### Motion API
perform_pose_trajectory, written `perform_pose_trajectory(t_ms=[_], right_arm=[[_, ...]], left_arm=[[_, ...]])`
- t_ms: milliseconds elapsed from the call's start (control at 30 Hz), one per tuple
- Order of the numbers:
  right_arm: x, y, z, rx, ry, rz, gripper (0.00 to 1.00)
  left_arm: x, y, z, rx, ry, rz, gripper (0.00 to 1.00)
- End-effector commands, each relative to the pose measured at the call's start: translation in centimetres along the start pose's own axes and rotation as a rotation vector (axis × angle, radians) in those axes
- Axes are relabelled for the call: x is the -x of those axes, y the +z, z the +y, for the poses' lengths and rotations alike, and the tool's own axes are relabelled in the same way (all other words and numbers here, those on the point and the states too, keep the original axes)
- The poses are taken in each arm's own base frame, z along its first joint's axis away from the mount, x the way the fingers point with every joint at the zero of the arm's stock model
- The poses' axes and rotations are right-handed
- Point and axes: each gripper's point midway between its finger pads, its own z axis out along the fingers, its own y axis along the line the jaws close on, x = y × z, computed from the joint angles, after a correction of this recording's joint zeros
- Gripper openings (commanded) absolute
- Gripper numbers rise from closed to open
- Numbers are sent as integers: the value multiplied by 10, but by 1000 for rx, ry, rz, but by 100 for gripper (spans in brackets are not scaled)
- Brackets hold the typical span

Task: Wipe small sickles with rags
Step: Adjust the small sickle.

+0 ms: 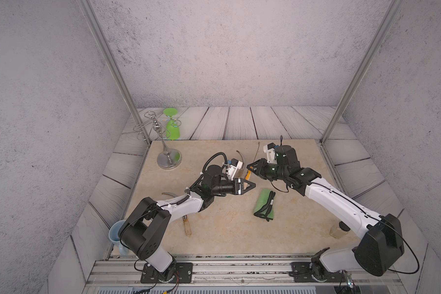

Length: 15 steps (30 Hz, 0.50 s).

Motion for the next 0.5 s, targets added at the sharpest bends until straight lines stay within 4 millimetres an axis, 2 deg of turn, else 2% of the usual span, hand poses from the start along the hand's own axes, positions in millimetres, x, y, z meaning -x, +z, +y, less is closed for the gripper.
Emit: perform_pose_trajectory(t_ms=[0, 300, 467], right_arm=[[-15, -9, -2, -25, -38, 37, 25], [-17, -17, -11, -98, -90, 47, 52], [-14, -35, -13, -150, -151, 35, 57]], left_arm=[[13, -4, -10, -13, 63, -55, 0], [10, -15, -6, 15, 75, -66, 0], [8, -26, 6, 64, 59, -86, 0]])
